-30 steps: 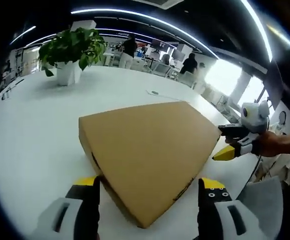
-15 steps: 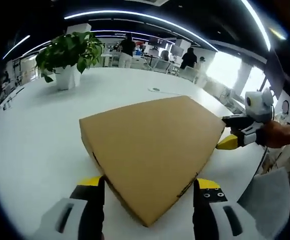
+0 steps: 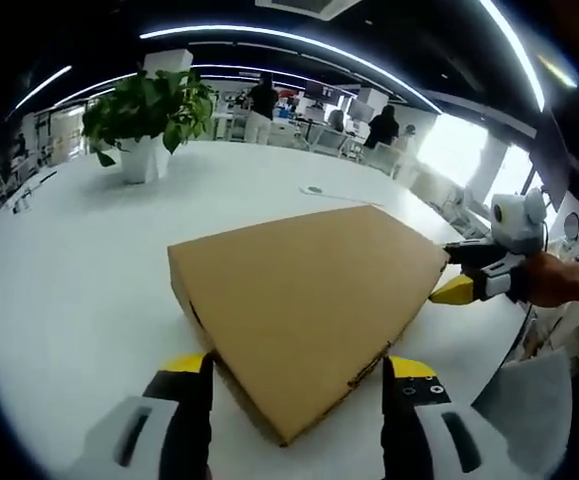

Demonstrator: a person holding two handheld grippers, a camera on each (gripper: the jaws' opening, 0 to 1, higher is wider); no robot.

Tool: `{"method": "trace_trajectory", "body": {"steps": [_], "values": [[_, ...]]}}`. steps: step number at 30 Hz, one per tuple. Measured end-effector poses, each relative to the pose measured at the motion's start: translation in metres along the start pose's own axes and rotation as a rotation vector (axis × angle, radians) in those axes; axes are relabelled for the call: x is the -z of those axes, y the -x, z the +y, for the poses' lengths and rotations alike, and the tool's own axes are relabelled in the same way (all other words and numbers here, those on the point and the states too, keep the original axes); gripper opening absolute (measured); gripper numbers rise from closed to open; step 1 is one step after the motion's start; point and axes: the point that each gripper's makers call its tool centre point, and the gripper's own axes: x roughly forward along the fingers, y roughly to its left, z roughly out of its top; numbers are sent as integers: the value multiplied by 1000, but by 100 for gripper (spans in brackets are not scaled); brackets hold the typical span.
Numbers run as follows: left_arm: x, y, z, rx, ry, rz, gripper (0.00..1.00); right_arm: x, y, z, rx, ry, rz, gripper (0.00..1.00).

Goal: Operate the shoe box by opening the lid, removing the specified soft item, and placing it in the target area until the item is outside and the box remains undamaged.

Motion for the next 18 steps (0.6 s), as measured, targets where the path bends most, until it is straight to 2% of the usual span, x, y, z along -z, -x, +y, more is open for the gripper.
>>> {"method": "trace_trajectory", "body": {"steps": [7, 10, 18], "values": [[-9, 8, -2, -8, -18, -21, 67, -8, 5, 1, 5, 5, -21, 68], [-15, 12, -1, 0, 10, -48, 67, -12, 8, 2, 6, -6, -33, 68], [-23, 19, -7, 15, -47, -51, 68, -24, 14, 2, 6, -16, -55, 67]]}}
